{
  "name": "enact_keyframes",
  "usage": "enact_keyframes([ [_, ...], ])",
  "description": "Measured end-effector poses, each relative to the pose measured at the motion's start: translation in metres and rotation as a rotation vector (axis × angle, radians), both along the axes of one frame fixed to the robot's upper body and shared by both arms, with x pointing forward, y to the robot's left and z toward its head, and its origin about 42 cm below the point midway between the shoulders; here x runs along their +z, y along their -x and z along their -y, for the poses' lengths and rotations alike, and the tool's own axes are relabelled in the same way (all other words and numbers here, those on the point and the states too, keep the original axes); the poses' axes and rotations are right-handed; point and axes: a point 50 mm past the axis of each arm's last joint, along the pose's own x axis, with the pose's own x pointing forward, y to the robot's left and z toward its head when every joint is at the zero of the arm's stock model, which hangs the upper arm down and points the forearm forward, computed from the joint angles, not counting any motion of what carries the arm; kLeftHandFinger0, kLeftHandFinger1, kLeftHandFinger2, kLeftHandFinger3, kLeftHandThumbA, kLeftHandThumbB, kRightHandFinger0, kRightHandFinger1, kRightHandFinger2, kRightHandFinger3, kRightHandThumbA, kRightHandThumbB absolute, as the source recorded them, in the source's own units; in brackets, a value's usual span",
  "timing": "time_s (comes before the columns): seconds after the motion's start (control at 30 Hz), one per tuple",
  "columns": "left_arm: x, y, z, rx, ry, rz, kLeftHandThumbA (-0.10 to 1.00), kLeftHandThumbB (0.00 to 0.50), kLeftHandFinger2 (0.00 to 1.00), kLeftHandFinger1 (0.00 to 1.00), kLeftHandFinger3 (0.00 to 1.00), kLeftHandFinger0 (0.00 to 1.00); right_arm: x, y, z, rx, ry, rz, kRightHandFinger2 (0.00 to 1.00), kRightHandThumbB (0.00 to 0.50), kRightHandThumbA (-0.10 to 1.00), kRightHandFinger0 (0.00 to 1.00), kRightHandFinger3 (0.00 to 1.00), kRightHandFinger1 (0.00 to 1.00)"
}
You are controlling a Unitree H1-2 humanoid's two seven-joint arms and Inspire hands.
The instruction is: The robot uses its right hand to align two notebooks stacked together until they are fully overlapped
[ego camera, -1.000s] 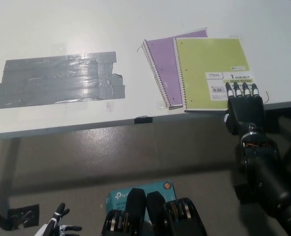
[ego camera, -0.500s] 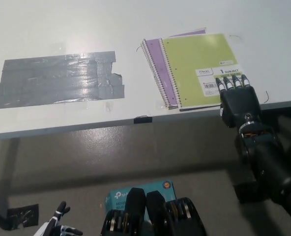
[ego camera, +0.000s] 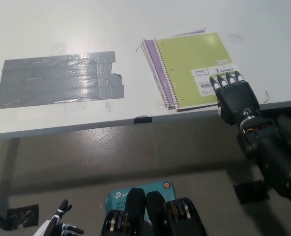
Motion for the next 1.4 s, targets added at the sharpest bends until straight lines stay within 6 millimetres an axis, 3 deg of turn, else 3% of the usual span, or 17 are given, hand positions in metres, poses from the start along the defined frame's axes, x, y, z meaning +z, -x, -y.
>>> enact_keyframes([
  [0.23,0.002,-0.001,0.001,-0.005,0.001,0.006,1.00,0.500,0.43,0.49,1.00,0.51,0.002,-0.003,0.003,0.024,0.025,0.001,1.00,0.370,1.00,1.00,1.00,1.00],
  [0.37,0.004,-0.002,0.002,-0.009,0.000,0.014,1.00,0.500,0.47,0.50,1.00,0.51,0.004,-0.003,0.004,0.030,0.025,-0.003,1.00,0.359,1.00,1.00,1.00,1.00],
  [0.47,0.004,-0.002,0.002,-0.010,-0.002,0.013,1.00,0.500,0.46,0.52,1.00,0.56,0.006,-0.005,0.003,0.030,0.023,-0.008,1.00,0.364,1.00,1.00,1.00,1.00],
  [0.53,0.004,-0.002,0.003,-0.012,-0.004,0.013,1.00,0.500,0.44,0.51,1.00,0.55,0.007,-0.005,0.002,0.030,0.025,-0.010,1.00,0.386,1.00,1.00,1.00,1.00],
  [0.6,0.004,-0.002,0.003,-0.015,-0.005,0.013,1.00,0.500,0.43,0.48,1.00,0.51,0.008,-0.006,0.002,0.029,0.027,-0.016,1.00,0.375,1.00,1.00,1.00,1.00],
  [0.73,0.004,-0.002,0.005,-0.017,-0.005,0.013,1.00,0.500,0.43,0.50,1.00,0.55,0.012,-0.008,-0.004,0.031,0.029,-0.027,1.00,0.355,1.00,1.00,1.00,1.00],
  [0.9,0.003,-0.002,0.006,-0.019,-0.003,0.012,1.00,0.500,0.40,0.46,0.98,0.48,0.013,-0.008,-0.015,0.037,0.021,-0.043,1.00,0.351,1.00,1.00,1.00,1.00],
  [1.03,0.003,-0.002,0.007,-0.020,0.000,0.012,1.00,0.500,0.40,0.45,0.99,0.46,0.012,-0.007,-0.022,0.043,0.011,-0.044,1.00,0.391,1.00,1.00,1.00,1.00],
  [1.4,0.002,-0.002,0.012,-0.025,0.008,0.011,1.00,0.500,0.38,0.43,0.95,0.44,0.012,-0.005,-0.034,0.058,0.000,-0.046,1.00,0.368,1.00,1.00,1.00,1.00],
])
